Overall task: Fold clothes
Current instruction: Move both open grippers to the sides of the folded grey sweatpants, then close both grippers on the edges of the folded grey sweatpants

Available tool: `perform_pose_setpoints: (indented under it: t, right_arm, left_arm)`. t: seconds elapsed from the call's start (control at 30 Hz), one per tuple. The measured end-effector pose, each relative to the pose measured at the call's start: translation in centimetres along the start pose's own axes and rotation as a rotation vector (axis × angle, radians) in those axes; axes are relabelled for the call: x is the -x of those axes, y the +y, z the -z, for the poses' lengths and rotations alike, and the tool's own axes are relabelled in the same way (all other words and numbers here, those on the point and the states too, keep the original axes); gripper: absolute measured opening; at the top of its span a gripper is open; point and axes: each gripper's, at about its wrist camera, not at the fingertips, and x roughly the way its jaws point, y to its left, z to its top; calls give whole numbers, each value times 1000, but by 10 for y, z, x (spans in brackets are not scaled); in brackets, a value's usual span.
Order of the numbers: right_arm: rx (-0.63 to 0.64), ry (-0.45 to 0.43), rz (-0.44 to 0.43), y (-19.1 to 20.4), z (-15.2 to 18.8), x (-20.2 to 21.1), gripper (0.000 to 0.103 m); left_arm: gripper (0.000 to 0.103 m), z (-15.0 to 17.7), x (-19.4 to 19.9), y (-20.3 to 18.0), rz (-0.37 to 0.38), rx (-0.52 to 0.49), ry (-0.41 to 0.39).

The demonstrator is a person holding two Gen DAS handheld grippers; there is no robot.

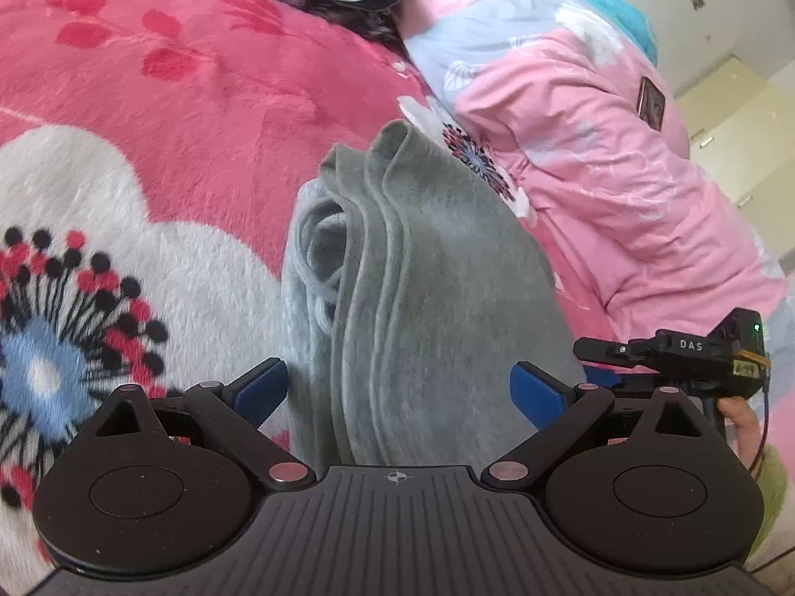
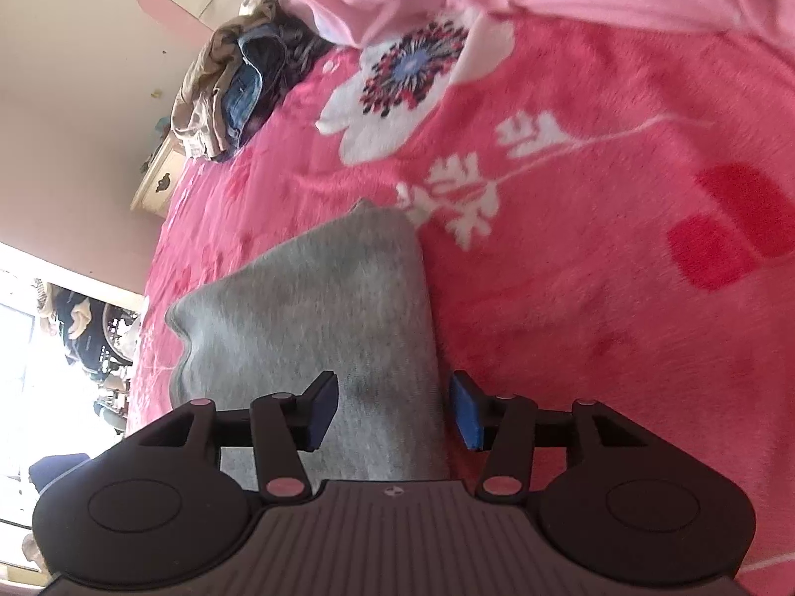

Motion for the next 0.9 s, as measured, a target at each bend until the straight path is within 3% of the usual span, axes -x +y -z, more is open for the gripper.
perform_pose_setpoints:
  t: [0.4, 0.63, 0.9]
  right_arm:
    - [-133, 42, -135, -20, -14, -22, 58]
    - [-211, 51, -217, -31, -18, -36, 64]
    - [-206, 163, -244, -33, -8, -34, 63]
  left_arm:
    - [98, -16, -22, 16, 96, 41, 21]
    - [102, -15, -25, 30, 224, 137, 14]
    - [101, 3, -19, 23, 279, 108, 92]
